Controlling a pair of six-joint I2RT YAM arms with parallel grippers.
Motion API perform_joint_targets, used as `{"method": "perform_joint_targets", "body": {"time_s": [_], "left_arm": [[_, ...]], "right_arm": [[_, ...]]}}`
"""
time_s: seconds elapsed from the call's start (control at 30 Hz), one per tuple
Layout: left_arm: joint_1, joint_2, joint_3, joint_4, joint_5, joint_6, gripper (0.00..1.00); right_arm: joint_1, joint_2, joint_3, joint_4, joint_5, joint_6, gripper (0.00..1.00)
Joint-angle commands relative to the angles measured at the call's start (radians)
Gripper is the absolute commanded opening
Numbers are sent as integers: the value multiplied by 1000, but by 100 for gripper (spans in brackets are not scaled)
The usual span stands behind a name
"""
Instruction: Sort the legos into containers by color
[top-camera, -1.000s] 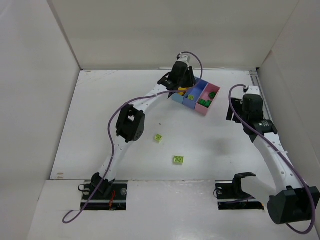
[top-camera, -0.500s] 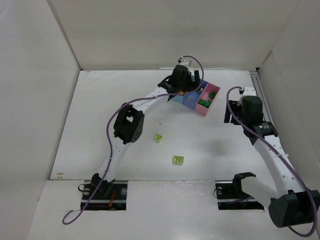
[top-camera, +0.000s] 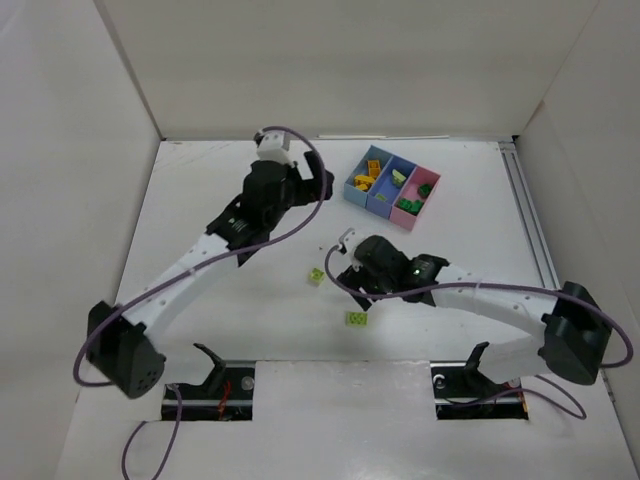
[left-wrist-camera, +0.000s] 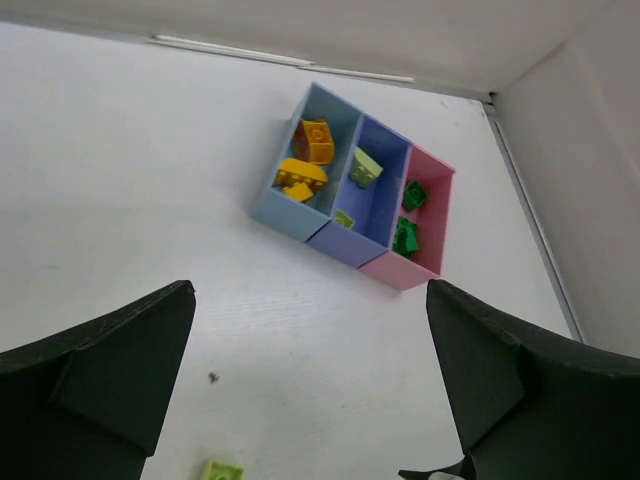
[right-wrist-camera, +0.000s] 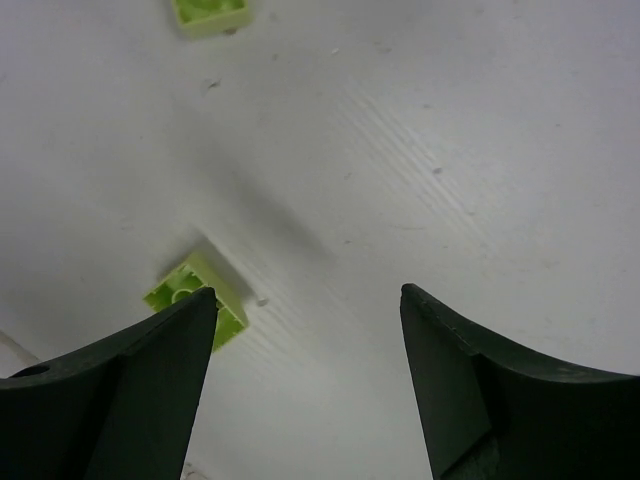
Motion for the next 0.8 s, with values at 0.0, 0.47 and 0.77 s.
{"method": "perform_joint_targets", "body": {"time_s": [0.0,0.47,0.77], "left_arm": [[17,-104,-179,-85,-99,-80,100],[17,-572,-520,-296,-125,-306,100],[17,-604,-554,-306,-105,-336,100]], "right_arm": [[88,76,47,38,36,50,79],[178,173,-43,121,-121,41,79],[198,204,-64,92,-92,109,77]]}}
